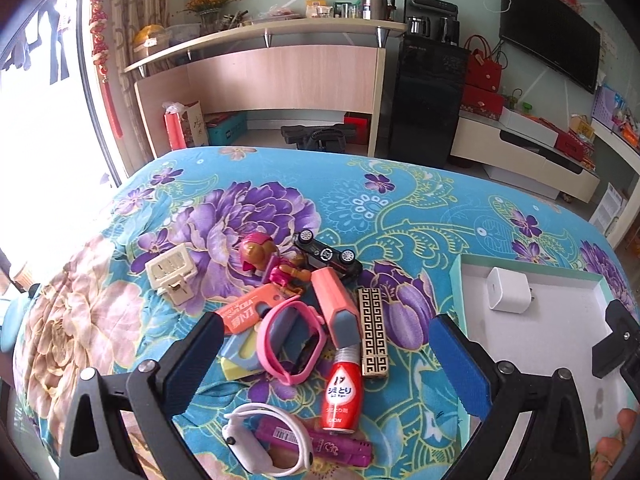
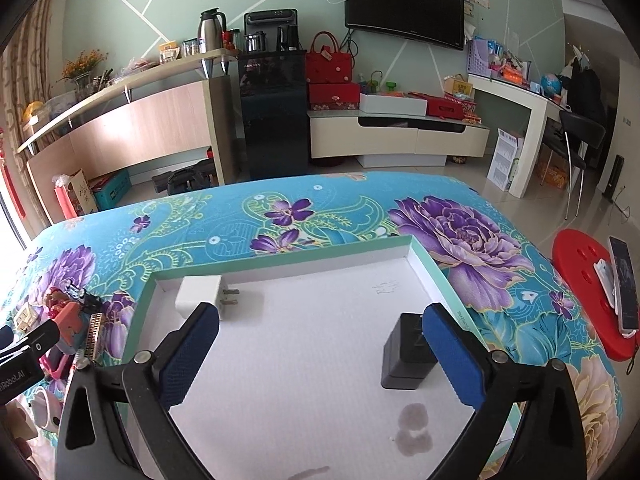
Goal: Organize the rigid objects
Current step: 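Lower the black charger into the tray and open the right tool, then move the left tool to the white smartwatch and grasp its band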
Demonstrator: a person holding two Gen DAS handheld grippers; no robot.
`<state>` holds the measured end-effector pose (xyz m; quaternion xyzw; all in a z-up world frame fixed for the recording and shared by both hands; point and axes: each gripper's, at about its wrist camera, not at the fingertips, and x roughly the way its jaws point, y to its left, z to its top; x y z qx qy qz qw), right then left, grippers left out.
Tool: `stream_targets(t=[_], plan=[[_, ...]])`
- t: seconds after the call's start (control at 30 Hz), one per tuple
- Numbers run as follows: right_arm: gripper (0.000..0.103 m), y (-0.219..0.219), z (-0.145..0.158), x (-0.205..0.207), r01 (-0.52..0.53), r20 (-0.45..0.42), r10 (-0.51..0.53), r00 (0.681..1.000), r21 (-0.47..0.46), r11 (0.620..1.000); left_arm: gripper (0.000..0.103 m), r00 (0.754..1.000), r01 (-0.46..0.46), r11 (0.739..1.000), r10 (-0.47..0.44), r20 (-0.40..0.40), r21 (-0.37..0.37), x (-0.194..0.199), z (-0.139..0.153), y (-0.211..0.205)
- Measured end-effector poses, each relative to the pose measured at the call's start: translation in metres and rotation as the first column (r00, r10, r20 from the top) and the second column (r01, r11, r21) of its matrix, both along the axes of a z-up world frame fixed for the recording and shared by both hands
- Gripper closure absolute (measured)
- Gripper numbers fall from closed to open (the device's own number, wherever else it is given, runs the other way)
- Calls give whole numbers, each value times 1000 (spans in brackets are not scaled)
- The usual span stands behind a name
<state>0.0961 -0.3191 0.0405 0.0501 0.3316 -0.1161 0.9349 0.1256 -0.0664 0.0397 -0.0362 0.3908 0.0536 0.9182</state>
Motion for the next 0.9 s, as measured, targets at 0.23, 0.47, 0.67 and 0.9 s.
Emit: stream_targets(t=[0.23,0.47,0.67,0.9], plan=[[1,35,11,3,-154,33,151,988,132,979,0,999,-51,999,52,18,-6,-14,6,29],[1,87,2,10,-286,-47,298,953,181,941,0,993,-120,992,120,5,-32,-24,0,61],[1,132,-10,9,-382,-102,411,906,223,897,0,987,-159,987,159,10,-32,-27,-4,84],[1,161,-24,8,-425,-150,453,879,187,886,0,983,-184,980,185,11,-79,-32,-5,105]])
